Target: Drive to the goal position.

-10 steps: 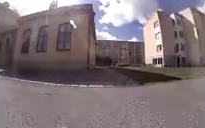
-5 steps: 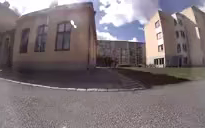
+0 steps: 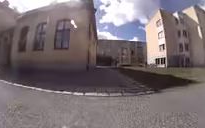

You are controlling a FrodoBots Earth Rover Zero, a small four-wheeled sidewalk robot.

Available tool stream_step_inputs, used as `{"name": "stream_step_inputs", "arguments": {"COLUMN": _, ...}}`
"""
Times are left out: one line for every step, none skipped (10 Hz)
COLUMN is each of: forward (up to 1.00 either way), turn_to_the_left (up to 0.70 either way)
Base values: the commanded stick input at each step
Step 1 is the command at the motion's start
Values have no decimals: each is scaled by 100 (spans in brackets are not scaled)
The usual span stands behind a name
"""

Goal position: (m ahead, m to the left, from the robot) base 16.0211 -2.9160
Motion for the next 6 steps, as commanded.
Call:
{"name": "stream_step_inputs", "arguments": {"forward": 85, "turn_to_the_left": 0}}
{"name": "stream_step_inputs", "arguments": {"forward": 85, "turn_to_the_left": 0}}
{"name": "stream_step_inputs", "arguments": {"forward": 85, "turn_to_the_left": 0}}
{"name": "stream_step_inputs", "arguments": {"forward": 85, "turn_to_the_left": 0}}
{"name": "stream_step_inputs", "arguments": {"forward": 85, "turn_to_the_left": 0}}
{"name": "stream_step_inputs", "arguments": {"forward": 85, "turn_to_the_left": 0}}
